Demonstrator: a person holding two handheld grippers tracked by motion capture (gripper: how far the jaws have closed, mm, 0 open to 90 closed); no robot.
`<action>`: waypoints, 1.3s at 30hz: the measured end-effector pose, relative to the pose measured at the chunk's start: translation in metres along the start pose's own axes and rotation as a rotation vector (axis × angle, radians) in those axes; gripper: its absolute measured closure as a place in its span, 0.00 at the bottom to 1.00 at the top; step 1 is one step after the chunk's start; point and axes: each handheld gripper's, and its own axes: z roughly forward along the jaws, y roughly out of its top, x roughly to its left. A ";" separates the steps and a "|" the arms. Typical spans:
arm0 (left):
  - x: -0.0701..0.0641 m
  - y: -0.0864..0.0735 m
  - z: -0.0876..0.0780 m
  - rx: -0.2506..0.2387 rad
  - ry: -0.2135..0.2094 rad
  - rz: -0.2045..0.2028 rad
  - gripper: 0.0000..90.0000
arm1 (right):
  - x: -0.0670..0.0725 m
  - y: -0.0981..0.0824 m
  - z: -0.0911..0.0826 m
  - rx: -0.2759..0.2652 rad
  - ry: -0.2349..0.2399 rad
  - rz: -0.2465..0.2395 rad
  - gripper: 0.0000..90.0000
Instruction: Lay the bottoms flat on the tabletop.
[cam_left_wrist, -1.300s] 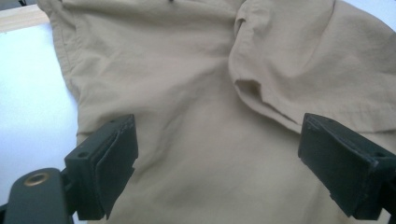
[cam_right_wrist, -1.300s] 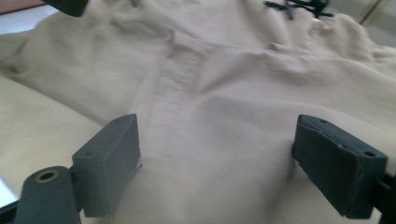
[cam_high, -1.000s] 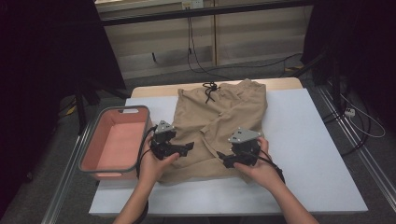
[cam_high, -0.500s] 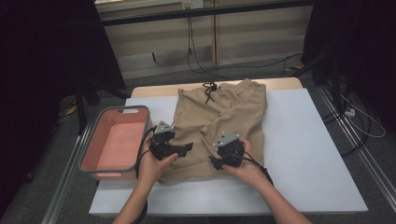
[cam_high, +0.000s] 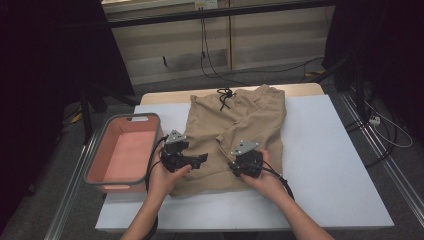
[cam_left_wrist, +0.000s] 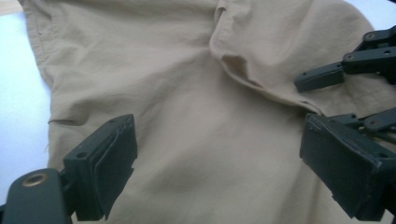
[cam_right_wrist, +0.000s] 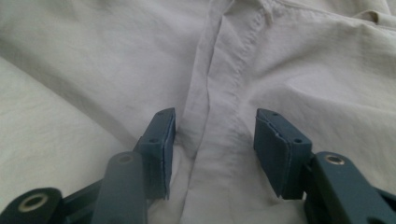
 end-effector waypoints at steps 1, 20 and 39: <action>0.000 0.000 0.000 0.003 -0.004 0.002 0.13 | 0.000 0.000 0.000 -0.002 -0.002 -0.001 0.56; -0.031 -0.015 0.006 0.036 -0.177 0.034 0.18 | -0.026 -0.005 -0.013 -0.059 -0.025 0.091 0.95; -0.049 -0.025 0.022 0.155 -0.277 0.160 0.61 | -0.058 -0.022 -0.019 -0.079 -0.108 0.185 0.95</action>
